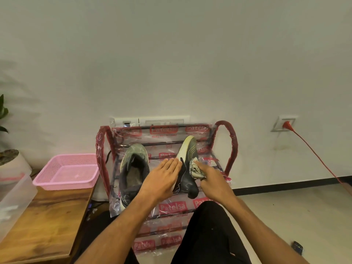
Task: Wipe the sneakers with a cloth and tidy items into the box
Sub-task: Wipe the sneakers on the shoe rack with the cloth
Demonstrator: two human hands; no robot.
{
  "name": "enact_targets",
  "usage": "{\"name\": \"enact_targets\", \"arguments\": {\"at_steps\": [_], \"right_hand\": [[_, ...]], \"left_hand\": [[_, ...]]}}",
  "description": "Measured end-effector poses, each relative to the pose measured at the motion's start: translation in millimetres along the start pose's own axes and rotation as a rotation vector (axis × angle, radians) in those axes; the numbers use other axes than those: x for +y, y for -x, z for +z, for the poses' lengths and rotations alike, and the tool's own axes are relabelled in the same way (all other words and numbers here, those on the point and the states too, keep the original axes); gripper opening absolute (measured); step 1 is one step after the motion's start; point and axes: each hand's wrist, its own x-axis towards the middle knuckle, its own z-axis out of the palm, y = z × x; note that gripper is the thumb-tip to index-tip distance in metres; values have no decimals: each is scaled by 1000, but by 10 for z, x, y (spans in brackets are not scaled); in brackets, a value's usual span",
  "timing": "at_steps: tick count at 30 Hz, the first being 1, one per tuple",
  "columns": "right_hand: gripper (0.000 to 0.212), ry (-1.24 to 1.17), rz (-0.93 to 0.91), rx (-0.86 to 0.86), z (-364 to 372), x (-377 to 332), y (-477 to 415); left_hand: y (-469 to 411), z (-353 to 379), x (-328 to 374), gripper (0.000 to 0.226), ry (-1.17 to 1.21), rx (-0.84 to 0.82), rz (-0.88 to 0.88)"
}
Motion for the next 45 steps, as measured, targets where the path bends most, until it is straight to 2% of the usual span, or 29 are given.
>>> {"name": "enact_targets", "arguments": {"at_steps": [3, 6, 9, 14, 18, 23, 28, 32, 34, 36, 42, 45], "right_hand": [[66, -8, -57, 55, -210, -44, 10], [69, 31, -158, 140, -379, -88, 81], [73, 199, -272, 233, -453, -120, 153], [87, 532, -490, 380, -364, -171, 150], [73, 721, -677, 314, -225, -75, 10], [77, 731, -555, 348, -268, -258, -170], [69, 784, -671, 313, -72, -301, 16], [57, 825, -580, 373, -174, -298, -207], [57, 839, -526, 315, -237, -378, -295], [53, 841, -568, 307, -226, -427, -320], [68, 819, -713, 354, -230, -284, -68], [77, 878, -634, 365, -355, -193, -250]], "left_hand": [[-2, -174, 15, 96, 121, 54, -23], [4, -365, 76, 95, 282, 160, -125], [-4, -459, 176, 92, 425, 273, -259], [-18, -444, 308, 87, 568, 370, -397], [-21, -503, 329, 78, 575, 389, -456], [-80, -600, 296, 76, 570, 351, -515], [-76, -682, 237, 69, 554, 274, -477], [-85, -649, 315, 54, 530, 302, -457], [-100, -651, 330, 56, 533, 286, -451], [-110, -690, 287, 58, 533, 283, -465], [-120, -731, 128, 59, 625, 318, -546], [-130, -713, 175, 63, 611, 312, -546]]}}
